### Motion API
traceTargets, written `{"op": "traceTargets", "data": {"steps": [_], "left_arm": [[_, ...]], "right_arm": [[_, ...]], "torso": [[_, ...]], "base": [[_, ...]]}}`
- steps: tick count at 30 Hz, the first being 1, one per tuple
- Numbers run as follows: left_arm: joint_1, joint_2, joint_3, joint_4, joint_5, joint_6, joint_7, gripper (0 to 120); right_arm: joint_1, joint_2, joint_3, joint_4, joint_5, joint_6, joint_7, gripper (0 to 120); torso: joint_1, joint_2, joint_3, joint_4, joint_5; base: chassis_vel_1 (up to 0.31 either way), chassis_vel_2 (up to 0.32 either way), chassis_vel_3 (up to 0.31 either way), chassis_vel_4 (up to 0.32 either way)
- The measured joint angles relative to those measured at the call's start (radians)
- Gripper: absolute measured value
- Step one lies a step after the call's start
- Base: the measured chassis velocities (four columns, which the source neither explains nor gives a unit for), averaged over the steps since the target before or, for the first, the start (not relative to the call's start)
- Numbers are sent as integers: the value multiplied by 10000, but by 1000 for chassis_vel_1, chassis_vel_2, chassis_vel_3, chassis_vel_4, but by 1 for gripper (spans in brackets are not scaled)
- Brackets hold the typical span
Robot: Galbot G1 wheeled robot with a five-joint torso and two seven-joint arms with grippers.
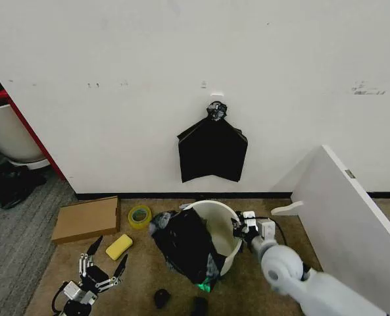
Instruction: Place the garbage bag over the trash bin.
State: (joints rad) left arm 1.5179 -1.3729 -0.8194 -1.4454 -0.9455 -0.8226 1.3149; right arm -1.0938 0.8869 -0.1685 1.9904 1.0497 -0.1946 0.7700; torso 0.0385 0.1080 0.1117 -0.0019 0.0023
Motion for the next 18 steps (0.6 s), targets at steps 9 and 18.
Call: {"op": "traceTargets", "data": {"steps": [9,18], "left_arm": [[-197,16,308,-281,239,0,-467,100],[-259,164,382,-189,246,0,-616,100]], "right_arm": [[-1412,1517,328,-126,-595,1896,1458,2],[-1771,2469,348,-669,-1759,3226,2294,2]], "torso": [[1,1,0,-1,3],[2,0,1,1,2]], "base": [[0,0,0,0],[0,0,0,0]]}}
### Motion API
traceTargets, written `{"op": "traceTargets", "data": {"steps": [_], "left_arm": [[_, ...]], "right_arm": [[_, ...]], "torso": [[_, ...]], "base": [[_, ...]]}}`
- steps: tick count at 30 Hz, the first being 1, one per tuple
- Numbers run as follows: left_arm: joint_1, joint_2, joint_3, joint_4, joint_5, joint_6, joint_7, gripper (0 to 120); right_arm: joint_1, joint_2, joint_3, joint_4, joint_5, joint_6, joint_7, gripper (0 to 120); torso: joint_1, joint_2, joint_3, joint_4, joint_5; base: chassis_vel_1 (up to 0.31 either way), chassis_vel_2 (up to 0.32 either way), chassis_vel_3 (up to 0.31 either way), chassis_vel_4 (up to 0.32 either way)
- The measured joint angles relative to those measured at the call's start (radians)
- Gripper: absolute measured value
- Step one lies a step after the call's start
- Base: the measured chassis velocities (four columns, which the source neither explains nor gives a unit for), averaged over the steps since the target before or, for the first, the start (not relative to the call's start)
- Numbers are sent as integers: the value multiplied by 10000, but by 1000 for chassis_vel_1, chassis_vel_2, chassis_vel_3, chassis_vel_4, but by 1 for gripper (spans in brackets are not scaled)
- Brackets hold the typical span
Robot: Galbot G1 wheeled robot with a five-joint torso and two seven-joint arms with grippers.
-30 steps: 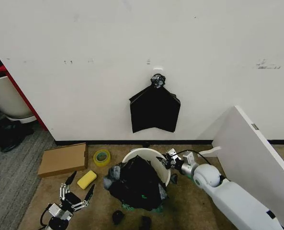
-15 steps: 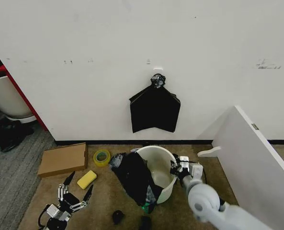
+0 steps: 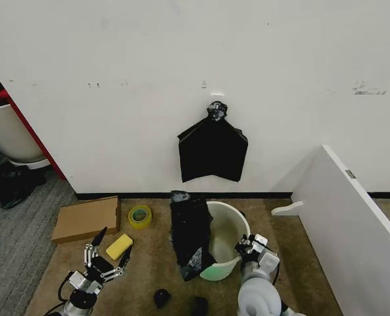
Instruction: Place the garbage bag over the trash bin.
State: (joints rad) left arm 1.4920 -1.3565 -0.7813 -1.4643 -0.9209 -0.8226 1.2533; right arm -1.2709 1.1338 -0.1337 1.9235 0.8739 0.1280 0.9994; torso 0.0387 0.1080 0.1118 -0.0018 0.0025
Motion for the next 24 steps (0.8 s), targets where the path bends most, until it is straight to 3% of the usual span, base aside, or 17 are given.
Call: {"op": "traceTargets", "data": {"steps": [7,11,20,24], "left_arm": [[-10,-44,366,-177,744,29,-698,100],[-36,56,943,-449,1336,55,-1731,100],[-37,239,1935,-911,2199,499,-3435,100],[55,358,2223,-1119,2465,802,-3524,100]], "right_arm": [[-366,207,-160,453,-359,-45,466,2],[-637,179,-203,656,-482,-221,649,2],[-1300,-46,-130,1425,-401,-396,742,36],[-1415,-88,-158,1546,-617,-377,815,47]], "torso": [[0,0,0,0,0],[0,0,0,-2,0],[0,1,0,-2,1],[0,0,-1,-1,2]], "base": [[0,0,0,0],[0,0,0,0],[0,0,0,0],[0,0,0,0]]}}
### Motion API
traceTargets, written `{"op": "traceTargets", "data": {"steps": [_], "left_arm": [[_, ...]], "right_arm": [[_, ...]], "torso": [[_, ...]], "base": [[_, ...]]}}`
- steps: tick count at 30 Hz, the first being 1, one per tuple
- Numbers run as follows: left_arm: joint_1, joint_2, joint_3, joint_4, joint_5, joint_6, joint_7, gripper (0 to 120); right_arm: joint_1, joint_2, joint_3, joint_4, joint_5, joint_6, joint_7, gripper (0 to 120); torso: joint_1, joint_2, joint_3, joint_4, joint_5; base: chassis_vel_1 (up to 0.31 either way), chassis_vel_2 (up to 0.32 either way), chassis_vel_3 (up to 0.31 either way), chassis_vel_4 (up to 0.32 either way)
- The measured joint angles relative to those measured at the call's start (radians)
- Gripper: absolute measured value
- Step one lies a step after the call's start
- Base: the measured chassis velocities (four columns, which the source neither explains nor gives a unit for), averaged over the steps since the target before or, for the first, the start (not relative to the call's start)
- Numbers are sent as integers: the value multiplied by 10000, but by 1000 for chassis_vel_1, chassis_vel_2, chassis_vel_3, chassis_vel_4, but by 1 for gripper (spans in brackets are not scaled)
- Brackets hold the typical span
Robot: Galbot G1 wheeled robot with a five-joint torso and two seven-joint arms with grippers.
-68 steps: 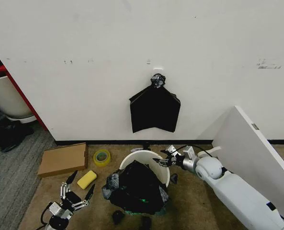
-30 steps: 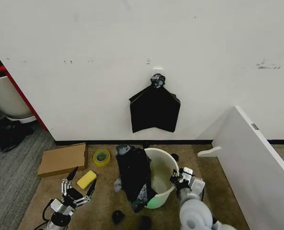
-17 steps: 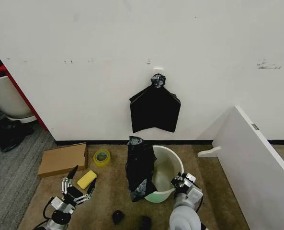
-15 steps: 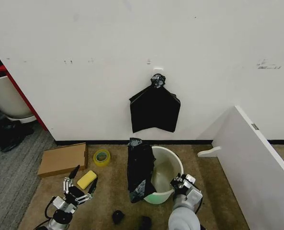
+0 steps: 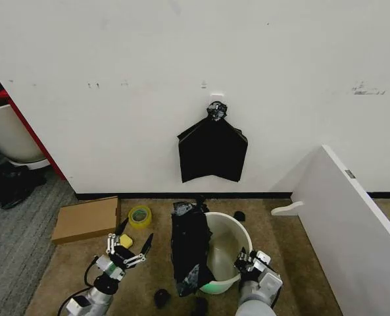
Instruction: Place the garbage bag over the trash bin.
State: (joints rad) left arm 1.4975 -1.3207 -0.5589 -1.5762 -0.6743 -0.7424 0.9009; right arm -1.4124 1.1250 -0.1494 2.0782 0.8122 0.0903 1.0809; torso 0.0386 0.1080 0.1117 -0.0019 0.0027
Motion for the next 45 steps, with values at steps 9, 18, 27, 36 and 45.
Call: {"op": "traceTargets", "data": {"steps": [9,18,27,36,45], "left_arm": [[517,824,332,-1404,1056,1446,-1891,100],[1307,1440,439,-2752,2322,2829,-6647,100],[1968,1597,668,-4037,2113,4536,-8580,100],[1965,1729,1050,-4605,1003,6189,-8512,100],[1880,2089,2436,-5682,1002,8644,-10655,100]], "right_arm": [[-340,-592,142,422,-3824,1366,-1884,82],[237,-1626,60,2165,39,-1257,-4998,100],[1396,-1324,-133,1422,574,-3254,-3850,68],[1267,-1671,82,1022,181,-3373,-4059,39],[1084,-1890,158,973,-164,-3241,-4262,5]], "torso": [[0,0,0,-1,0],[0,0,0,0,-2],[0,0,1,1,0],[0,1,1,0,-1],[0,0,0,-1,1]], "base": [[0,0,0,0],[0,0,0,0],[0,0,0,0],[0,0,0,0],[0,0,0,0]]}}
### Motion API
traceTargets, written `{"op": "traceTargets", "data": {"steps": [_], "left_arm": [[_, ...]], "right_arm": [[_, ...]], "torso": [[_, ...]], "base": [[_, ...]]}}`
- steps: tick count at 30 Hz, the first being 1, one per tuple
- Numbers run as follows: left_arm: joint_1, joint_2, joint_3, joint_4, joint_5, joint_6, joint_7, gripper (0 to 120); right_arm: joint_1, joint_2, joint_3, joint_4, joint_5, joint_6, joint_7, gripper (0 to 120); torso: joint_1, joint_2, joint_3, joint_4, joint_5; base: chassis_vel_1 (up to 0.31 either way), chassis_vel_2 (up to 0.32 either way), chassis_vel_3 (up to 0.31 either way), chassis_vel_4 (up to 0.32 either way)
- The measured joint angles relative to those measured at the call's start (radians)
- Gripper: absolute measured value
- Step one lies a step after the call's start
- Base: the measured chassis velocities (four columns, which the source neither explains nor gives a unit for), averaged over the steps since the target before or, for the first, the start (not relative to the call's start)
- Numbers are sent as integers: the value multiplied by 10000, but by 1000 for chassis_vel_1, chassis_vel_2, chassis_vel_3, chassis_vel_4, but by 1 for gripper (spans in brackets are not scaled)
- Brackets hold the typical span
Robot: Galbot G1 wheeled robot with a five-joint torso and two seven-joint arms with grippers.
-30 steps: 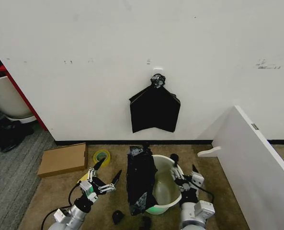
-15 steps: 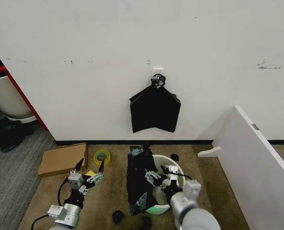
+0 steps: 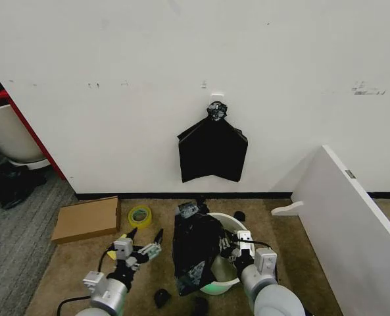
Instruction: Place the garbage bag over the trash bin.
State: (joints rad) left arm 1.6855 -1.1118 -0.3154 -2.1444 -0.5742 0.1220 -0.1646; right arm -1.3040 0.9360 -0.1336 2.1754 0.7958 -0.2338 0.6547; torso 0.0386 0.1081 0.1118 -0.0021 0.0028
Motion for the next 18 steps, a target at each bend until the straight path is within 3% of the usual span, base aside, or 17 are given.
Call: {"op": "traceTargets", "data": {"steps": [1,3,8,18], "left_arm": [[-48,0,136,-46,0,208,-242,100],[-354,-4,617,-69,37,706,-1056,100],[-1249,-137,1564,78,-137,1489,-1989,100],[-2986,-341,2602,537,-1401,2747,-2613,100]], "right_arm": [[31,-18,-12,5,-7,6,-20,0],[64,-32,-40,27,-70,32,-76,0],[-16,43,-45,40,-268,102,-181,0],[-84,222,-73,-156,-581,139,-330,0]], "torso": [[0,0,0,2,0],[0,0,0,4,-1],[0,0,0,0,-3],[1,0,1,1,-1]], "base": [[0,0,0,0],[0,0,0,0],[0,0,0,0],[0,0,0,0]]}}
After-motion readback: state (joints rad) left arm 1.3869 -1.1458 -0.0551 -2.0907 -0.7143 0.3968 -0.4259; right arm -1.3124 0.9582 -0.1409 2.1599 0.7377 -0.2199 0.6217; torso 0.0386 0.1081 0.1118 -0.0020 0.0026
